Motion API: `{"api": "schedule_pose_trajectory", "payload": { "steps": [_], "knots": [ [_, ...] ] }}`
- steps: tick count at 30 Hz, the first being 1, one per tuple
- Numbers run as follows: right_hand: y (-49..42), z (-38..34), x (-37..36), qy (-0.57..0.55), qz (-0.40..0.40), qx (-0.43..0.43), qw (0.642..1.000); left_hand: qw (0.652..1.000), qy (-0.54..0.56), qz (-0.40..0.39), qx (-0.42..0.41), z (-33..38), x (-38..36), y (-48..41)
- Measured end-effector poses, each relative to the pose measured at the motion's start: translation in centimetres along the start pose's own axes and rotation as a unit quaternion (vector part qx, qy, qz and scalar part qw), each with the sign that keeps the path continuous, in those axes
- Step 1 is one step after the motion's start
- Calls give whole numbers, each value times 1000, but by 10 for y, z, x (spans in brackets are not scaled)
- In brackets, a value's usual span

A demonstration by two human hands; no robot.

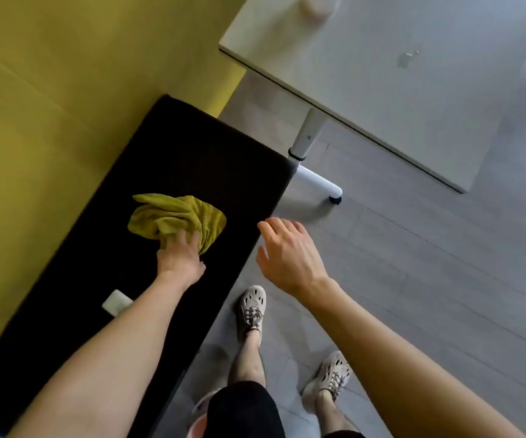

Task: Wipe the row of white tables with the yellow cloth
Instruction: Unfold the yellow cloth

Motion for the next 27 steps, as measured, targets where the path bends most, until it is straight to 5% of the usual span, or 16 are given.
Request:
{"api": "schedule_pose_trajectory", "payload": {
  "steps": [7, 13, 18, 27],
  "knots": [
    [-8, 15, -19, 14, -22, 0, 1000, 998, 5, 56, -16, -1, -21, -41],
    [-12, 10, 3, -12, -41, -2, 999, 976, 135, 141, -96, 1, 93, 1],
    [6, -6, 56, -75, -27, -25, 997, 943, 239, 113, -201, 24, 211, 90],
    [94, 52, 220, -201, 191, -99, 956, 868, 250, 205, -377, 127, 380, 201]
  ]
}}
Point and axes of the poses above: each hand's wrist, its own y-axis away from the middle knuckle, its own x-axis out of the back of the hand, z = x × y, the point moved 9 cm from there along -y, towards the middle knuckle, and after that the axes turned 7 degrees about -y, right-handed, at the moved point
